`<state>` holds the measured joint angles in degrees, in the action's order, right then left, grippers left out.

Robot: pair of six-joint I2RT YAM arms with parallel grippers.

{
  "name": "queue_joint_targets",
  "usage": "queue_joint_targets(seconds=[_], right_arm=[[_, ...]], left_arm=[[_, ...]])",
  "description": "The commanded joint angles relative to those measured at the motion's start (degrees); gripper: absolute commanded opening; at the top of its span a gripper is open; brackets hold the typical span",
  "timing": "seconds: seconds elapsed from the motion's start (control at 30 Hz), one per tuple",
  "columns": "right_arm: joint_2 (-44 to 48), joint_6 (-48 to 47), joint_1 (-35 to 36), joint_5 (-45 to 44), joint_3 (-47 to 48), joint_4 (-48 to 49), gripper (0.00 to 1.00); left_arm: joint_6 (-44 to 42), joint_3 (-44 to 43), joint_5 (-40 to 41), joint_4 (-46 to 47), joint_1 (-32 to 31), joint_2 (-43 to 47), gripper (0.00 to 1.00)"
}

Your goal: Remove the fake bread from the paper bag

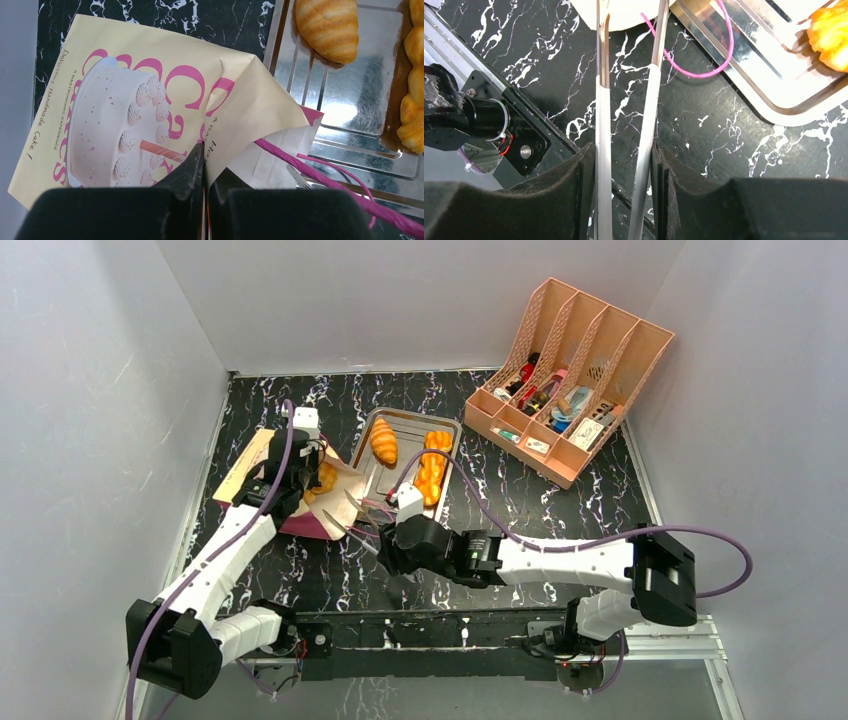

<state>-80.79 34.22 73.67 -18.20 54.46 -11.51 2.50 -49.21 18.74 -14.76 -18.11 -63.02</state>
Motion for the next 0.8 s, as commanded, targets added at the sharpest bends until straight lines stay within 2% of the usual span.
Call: queue_joint_targets(seconds=[0.0, 0.6, 0.77], right_arm=[[-1.77, -1.75, -1.13, -1.85, 4.91, 5.90, 0.33], [-14.48, -6.47, -6.62, 1.13, 14.54, 8.08, 0.42], [-17.41, -7.41, -7.04, 2.06, 16.73, 7.74, 0.40]], left_arm=[[-0.30, -2.57, -2.56, -1.44, 0.20, 2.34, 0.00], [0.42, -1.50, -6.06, -2.70, 0.11, 5.11, 0.00], [0.32, -1.42, -6.39, -2.57, 0.16, 5.41, 0.00]])
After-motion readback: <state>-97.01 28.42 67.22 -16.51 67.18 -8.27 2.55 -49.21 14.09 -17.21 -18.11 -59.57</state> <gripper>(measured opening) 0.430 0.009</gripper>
